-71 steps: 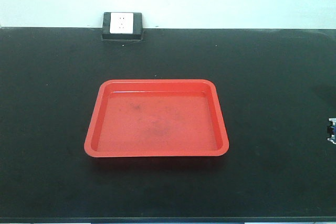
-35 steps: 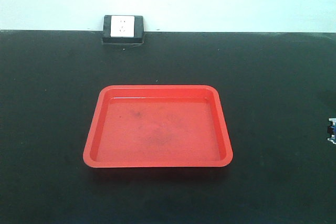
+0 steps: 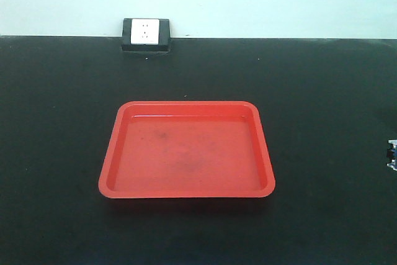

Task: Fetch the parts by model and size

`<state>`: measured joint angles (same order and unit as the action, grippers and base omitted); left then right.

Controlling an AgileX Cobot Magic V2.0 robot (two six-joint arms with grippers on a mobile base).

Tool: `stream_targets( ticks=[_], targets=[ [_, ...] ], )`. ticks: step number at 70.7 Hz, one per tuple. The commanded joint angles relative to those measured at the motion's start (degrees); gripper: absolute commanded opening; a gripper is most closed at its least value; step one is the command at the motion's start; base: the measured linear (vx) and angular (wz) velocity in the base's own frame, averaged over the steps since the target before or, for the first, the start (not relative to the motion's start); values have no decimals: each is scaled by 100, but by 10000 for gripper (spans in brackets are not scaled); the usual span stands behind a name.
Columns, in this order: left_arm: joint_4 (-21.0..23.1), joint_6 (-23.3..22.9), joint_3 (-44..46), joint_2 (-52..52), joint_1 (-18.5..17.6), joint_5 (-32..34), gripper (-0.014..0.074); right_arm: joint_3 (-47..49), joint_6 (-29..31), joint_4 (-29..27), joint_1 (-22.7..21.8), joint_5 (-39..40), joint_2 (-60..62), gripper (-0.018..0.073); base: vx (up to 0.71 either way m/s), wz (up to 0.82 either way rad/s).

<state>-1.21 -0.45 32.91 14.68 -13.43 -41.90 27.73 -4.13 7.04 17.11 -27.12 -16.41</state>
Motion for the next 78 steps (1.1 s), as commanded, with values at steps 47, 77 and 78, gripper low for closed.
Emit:
stream_targets(
  ticks=[47, 77, 78],
  targets=[
    [24, -31, 134, 88, -15, 483, -6, 153, 40, 60, -3, 489, -86, -5, 0, 0],
    [446, -43, 179, 167, -15, 529, -6, 153, 40, 60, -3, 482, -87, -5, 0, 0],
    [502, -43, 223, 217, -15, 516, -6, 153, 40, 60, -3, 487, -87, -5, 0, 0]
  ],
)
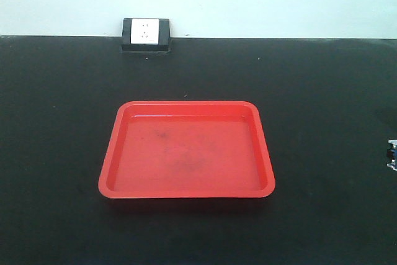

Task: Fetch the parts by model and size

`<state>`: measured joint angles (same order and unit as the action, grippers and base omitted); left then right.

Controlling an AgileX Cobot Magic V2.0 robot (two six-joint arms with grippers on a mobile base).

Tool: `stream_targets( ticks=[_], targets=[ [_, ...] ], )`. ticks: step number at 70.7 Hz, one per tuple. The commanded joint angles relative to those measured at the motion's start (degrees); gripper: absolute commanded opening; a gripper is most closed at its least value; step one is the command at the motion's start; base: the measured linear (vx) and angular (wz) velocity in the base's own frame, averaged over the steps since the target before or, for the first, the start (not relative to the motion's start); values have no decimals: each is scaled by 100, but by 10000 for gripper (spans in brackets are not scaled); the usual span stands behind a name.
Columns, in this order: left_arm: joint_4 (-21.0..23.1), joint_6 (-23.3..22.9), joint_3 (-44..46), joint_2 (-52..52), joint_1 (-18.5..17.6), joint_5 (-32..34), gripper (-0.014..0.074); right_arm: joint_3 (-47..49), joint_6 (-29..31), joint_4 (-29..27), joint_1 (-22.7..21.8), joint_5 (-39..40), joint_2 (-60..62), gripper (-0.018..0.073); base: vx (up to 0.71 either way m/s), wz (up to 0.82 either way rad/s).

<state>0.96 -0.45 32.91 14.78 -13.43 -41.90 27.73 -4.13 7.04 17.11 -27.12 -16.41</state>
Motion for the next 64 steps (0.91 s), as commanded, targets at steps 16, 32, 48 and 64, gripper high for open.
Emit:
stream_targets(
  ticks=[16, 32, 48, 64],
  targets=[
    [419, -43, 1110, 1508, -15, 386, -6, 153, 40, 60, -3, 487, -87, -5, 0, 0],
    [430, -31, 2264, 3248, -15, 354, -4, 153, 40, 60, -3, 487, -87, -5, 0, 0],
    [619, 310, 3121, 4906, -136, -29, 0, 153, 40, 60, -3, 487, -87, -5, 0, 0],
    [607, 300, 3597, 6098, -675, 281, 0, 153, 40, 60, -3, 487, -87, -5, 0, 0]
  ],
)
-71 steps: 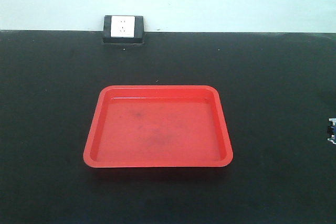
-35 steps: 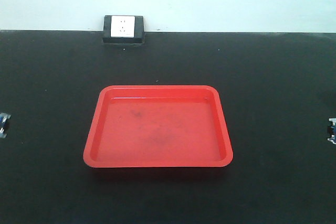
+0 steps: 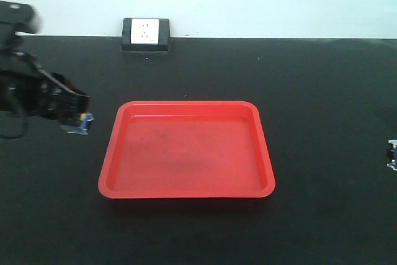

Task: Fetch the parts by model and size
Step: 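Move the left gripper over the red tray and lower the red switch, then open the left gripper and lift it away from the tray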

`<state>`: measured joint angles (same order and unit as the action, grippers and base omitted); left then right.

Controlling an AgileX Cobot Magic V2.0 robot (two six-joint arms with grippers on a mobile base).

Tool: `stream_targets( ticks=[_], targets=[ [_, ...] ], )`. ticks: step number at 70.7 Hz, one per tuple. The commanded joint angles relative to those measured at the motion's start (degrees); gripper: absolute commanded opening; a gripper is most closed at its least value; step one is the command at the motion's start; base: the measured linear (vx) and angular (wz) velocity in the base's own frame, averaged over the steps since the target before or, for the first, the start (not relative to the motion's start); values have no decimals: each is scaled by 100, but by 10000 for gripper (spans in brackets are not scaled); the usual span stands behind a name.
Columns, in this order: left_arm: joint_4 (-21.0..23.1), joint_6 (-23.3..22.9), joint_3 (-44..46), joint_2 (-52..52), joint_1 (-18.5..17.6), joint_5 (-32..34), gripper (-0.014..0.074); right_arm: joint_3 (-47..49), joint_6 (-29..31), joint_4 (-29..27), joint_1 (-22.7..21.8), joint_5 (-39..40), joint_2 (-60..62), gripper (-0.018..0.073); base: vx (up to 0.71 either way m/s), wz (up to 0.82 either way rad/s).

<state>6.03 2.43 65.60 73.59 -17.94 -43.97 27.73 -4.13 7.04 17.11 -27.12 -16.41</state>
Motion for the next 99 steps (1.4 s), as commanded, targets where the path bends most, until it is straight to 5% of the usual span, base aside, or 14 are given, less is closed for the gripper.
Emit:
stream_targets(
  ticks=[1, 20, 67, 79, 99],
  targets=[
    [100, 12, 355, 318, -263, 502, 0, 153, 40, 60, -3, 487, -87, -5, 0, 0],
    [104, -292, 852, 1513, -650, 784, 1, 153, 40, 60, -3, 487, -87, -5, 0, 0],
    [94, -276, 1830, 3464, -650, 859, 50, 153, 40, 60, -3, 487, -87, -5, 0, 0],
    [94, -243, 1830, 3565, -650, 857, 151, 153, 40, 60, -3, 487, -87, -5, 0, 0],
    [50, -243, 1830, 3554, -650, 657, 470, 153, 40, 60, -3, 487, -87, -5, 0, 0]
  ],
)
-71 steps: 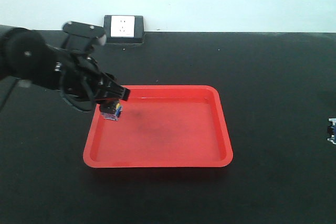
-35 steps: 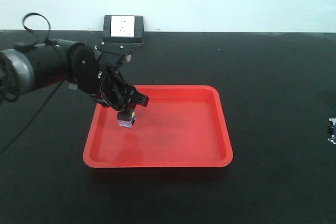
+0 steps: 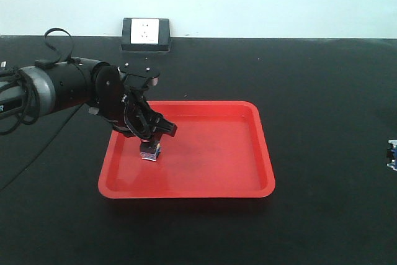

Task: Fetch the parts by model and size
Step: 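Open the left gripper and lift it away from the tray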

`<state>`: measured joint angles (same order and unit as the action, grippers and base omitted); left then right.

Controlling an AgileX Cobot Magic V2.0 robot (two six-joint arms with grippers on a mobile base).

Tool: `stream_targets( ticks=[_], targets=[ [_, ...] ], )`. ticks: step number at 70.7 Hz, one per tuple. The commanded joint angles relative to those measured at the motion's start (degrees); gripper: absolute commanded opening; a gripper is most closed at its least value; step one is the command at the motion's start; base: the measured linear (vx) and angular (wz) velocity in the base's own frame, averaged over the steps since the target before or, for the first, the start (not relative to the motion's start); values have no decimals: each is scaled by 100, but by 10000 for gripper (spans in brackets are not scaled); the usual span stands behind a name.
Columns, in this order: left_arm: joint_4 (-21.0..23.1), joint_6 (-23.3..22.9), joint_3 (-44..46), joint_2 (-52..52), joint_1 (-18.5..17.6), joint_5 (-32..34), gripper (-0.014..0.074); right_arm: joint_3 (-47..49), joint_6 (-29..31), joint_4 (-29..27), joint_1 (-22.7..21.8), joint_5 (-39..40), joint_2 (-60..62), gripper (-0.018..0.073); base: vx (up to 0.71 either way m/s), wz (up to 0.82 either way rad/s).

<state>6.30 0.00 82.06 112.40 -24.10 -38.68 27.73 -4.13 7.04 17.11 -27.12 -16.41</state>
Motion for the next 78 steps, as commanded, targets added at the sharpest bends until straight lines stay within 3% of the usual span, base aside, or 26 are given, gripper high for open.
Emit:
stream_targets(
  ticks=[1, 13, 24, 56, 78],
  targets=[
    [22, 0, 185, -326, -34, 117, 485, 153, 40, 60, -3, 487, -87, -5, 0, 0],
    [22, -33, 391, -353, -34, -238, 575, 153, 40, 60, -3, 487, -87, -5, 0, 0],
    [22, -33, 856, -575, -34, -835, 575, 153, 40, 60, -3, 487, -87, -5, 0, 0],
    [-168, -52, 941, -2606, -34, -1204, 575, 153, 40, 60, -3, 487, -87, -5, 0, 0],
    [-168, -126, -414, -4572, -34, -716, 575, 153, 40, 60, -3, 487, -87, -5, 0, 0]
  ],
)
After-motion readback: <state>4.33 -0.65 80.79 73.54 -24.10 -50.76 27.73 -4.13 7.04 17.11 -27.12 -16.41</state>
